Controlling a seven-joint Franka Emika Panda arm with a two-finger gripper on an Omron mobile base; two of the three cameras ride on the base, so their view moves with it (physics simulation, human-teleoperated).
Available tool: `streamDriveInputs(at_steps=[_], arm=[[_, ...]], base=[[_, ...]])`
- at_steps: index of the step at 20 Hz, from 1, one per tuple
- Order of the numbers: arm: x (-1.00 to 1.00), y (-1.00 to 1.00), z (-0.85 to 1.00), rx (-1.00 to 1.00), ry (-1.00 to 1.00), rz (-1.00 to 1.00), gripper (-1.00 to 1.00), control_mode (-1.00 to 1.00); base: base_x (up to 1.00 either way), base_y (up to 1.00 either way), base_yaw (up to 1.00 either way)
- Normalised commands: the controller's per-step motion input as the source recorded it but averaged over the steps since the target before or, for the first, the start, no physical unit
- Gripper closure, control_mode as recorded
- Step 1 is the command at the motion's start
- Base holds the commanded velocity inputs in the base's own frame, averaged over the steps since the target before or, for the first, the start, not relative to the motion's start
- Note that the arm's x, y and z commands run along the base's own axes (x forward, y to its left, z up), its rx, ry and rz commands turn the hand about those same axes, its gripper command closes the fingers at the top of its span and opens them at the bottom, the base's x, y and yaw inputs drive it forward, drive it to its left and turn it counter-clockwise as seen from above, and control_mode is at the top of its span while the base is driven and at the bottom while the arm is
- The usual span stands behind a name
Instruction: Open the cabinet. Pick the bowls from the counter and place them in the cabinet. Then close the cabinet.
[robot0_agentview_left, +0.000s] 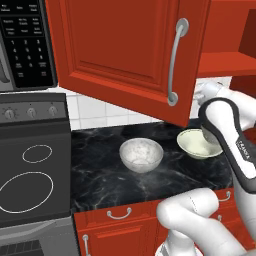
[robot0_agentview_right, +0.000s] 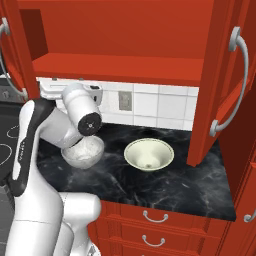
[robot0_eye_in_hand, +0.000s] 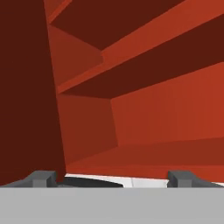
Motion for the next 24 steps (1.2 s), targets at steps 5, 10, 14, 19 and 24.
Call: streamDriveInputs(at_steps=[5, 10, 14, 19, 24], arm=[[-0.54, 0.27, -0.01, 0.01, 0.0, 0.25, -1.0, -1.0], [-0.85, 0.61, 0.0, 0.0, 0.04, 0.36, -1.0, -1.0], [-0.71, 1.0, -0.13, -0.01, 0.06, 0.35, -1.0, -1.0], [-0.11, 1.0, -0.32, -0.04, 0.0, 0.09, -1.0, -1.0], [0.01, 0.8, -0.13, 0.0, -0.01, 0.0, -1.0, -1.0]], base=[[0.0, 0.0, 0.0], [0.0, 0.0, 0.0], [0.0, 0.0, 0.0], [0.0, 0.0, 0.0], [0.0, 0.0, 0.0]])
